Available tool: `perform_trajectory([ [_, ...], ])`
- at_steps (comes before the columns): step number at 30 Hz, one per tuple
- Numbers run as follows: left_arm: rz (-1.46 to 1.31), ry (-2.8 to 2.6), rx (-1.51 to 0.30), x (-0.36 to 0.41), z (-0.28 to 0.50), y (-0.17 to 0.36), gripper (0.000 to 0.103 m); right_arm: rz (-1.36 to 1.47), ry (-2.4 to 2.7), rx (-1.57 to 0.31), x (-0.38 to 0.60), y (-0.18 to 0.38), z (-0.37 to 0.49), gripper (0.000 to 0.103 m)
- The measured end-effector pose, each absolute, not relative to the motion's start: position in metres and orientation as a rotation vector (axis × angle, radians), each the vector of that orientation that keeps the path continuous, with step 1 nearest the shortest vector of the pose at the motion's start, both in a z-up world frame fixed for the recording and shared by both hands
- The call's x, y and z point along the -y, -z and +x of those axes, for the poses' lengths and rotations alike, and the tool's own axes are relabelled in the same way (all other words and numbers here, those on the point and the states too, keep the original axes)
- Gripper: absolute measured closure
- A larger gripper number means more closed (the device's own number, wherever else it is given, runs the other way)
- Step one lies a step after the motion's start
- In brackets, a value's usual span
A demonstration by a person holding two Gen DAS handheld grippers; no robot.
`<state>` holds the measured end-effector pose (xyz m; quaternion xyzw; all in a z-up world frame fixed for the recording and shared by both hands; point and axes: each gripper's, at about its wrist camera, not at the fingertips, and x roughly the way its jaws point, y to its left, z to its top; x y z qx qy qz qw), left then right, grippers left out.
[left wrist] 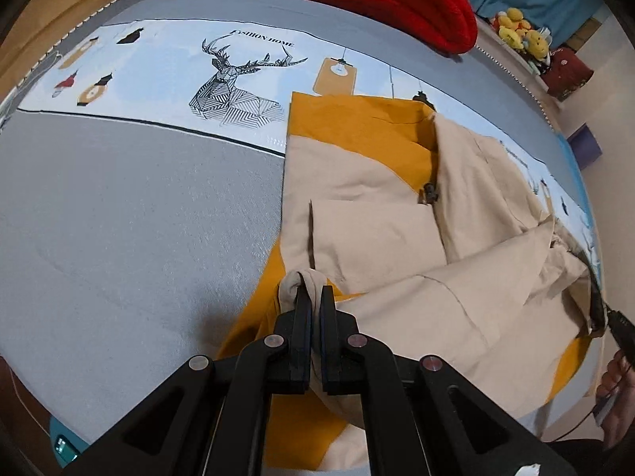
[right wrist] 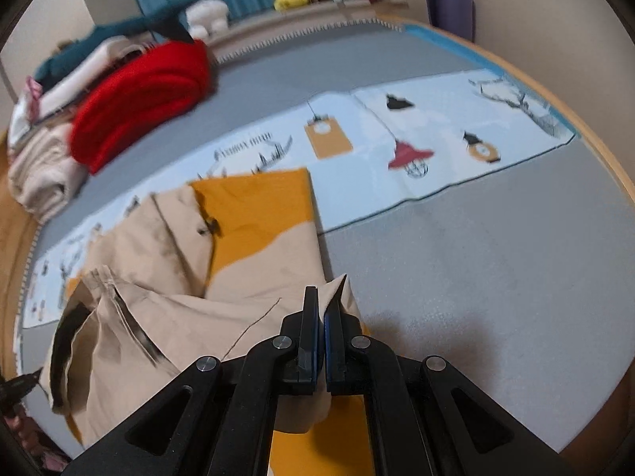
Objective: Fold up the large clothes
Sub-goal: 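Lay the folded hem down and open both grippers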
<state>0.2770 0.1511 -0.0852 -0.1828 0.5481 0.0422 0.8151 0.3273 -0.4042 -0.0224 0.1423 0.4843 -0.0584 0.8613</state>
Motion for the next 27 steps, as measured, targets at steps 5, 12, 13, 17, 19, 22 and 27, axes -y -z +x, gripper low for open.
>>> perform_trajectory([
  [5,-0.459,-0.09,-1.17,-0.163,0.279,0.088,0.095,0.318,0.13,-1.011,0.405,0.02,0.333,0.101],
  [12,-0.529,-0.123,-1.132,-0.176,0.264,0.076,0.084,0.38,0.153,-0.969,0.416,0.007,0.317,0.094],
  [13,-0.531,-0.134,-1.12,-0.178,0.262,0.073,0.082,0.388,0.163,-0.948,0.42,0.002,0.313,0.092],
  [17,-0.569,-0.19,-1.061,-0.198,0.247,0.057,0.079,0.43,0.198,-0.876,0.437,-0.013,0.292,0.076],
  [19,-0.599,-0.206,-1.045,-0.212,0.237,0.053,0.078,0.426,0.194,-0.877,0.441,-0.013,0.286,0.07],
  [22,-0.588,-0.208,-1.067,-0.22,0.234,0.054,0.075,0.417,0.173,-0.922,0.444,-0.003,0.283,0.068],
  [27,-0.487,-0.141,-1.185,-0.206,0.239,0.073,0.064,0.391,0.085,-1.063,0.438,0.03,0.287,0.066],
])
